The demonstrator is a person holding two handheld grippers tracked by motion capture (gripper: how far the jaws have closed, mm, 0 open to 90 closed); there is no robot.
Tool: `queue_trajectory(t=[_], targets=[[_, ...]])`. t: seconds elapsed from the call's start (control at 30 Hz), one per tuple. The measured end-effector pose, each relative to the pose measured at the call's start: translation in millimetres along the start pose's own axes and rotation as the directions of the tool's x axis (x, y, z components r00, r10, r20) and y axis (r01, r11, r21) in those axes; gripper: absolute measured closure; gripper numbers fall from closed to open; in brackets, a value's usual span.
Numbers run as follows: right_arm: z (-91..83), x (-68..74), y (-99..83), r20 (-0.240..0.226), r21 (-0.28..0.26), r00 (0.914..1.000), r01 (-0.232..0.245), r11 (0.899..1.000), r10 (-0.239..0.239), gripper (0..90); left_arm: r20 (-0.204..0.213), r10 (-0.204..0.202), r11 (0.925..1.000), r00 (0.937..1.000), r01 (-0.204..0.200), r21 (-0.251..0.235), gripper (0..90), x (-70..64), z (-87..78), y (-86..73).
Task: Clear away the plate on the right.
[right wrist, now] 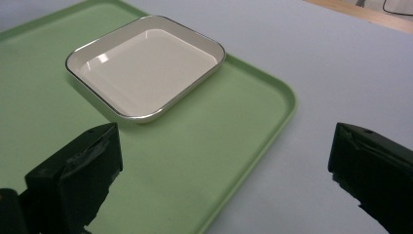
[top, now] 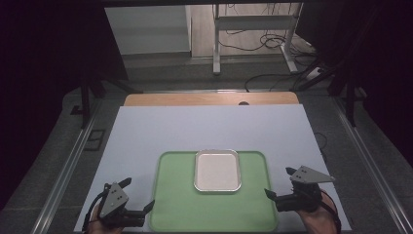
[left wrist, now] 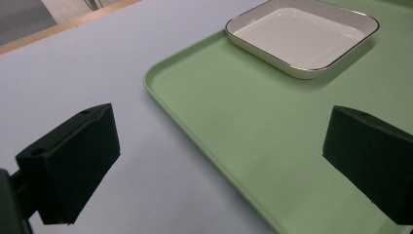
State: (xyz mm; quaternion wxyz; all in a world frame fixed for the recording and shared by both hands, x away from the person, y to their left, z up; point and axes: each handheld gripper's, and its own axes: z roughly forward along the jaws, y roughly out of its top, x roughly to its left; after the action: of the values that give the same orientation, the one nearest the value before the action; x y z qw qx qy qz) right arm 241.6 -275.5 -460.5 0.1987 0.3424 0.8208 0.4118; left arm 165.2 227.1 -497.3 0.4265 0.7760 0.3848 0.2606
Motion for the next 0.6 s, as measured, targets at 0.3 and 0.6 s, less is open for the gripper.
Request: queue_trajectory(t=[0.3, 0.6], targets=[[-5.9, -6.2, -12.5, 0.032, 0.01, 0.9992, -0.027, 1.0, 0.026, 0.0, 0.0, 0.001, 1.0, 1.0, -0.001, 0.002, 0.0, -0.2, 0.0, -0.2], [-2.0, -8.9, -20.8, 0.047, 0.059, 0.9988, -0.016, 0.998, 0.013, 0.0, -0.001, 0.004, 1.0, 1.0, -0.004, 0.005, 0.0, -0.5, -0.2, -0.4]])
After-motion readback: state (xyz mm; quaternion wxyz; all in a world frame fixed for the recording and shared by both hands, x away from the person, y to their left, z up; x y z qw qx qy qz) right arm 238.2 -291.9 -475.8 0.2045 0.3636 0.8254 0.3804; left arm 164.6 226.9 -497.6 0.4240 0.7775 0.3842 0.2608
